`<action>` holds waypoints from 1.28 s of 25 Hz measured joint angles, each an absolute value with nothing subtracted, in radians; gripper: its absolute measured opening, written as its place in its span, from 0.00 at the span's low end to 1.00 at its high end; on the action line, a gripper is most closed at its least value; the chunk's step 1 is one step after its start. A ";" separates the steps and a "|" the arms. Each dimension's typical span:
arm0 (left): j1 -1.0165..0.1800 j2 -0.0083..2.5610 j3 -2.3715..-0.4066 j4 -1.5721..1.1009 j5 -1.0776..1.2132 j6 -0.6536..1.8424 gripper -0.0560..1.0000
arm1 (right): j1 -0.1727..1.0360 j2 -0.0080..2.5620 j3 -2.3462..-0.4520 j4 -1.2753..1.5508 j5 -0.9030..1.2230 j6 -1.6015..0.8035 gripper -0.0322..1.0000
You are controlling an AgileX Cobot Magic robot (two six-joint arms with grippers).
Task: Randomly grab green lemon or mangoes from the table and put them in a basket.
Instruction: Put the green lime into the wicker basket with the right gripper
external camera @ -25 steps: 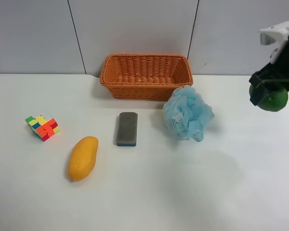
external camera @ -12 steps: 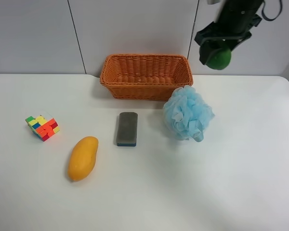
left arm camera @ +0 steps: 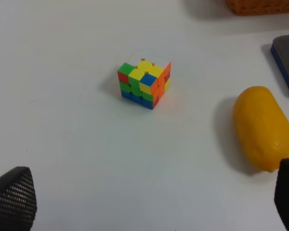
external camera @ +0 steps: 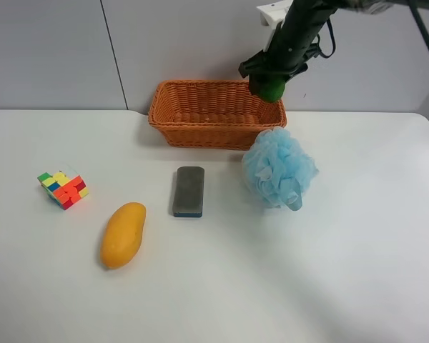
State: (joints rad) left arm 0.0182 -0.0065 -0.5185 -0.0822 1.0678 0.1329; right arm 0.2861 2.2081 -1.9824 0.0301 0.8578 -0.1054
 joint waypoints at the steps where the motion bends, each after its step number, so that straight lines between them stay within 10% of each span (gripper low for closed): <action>1: 0.018 -0.007 -0.518 -0.082 1.068 0.133 0.99 | 0.289 2.226 -1.982 0.030 0.837 -0.104 0.65; 19: 0.018 -0.007 -0.518 -0.082 1.068 0.133 0.99 | 0.318 2.327 -1.984 0.056 0.692 -0.099 0.66; 24: 0.018 -0.007 -0.518 -0.082 1.068 0.133 0.99 | 0.319 2.328 -1.984 0.056 0.699 -0.096 0.95; 32: 0.018 -0.007 -0.518 -0.082 1.068 0.133 0.99 | 0.319 2.317 -1.984 0.056 0.732 -0.096 0.99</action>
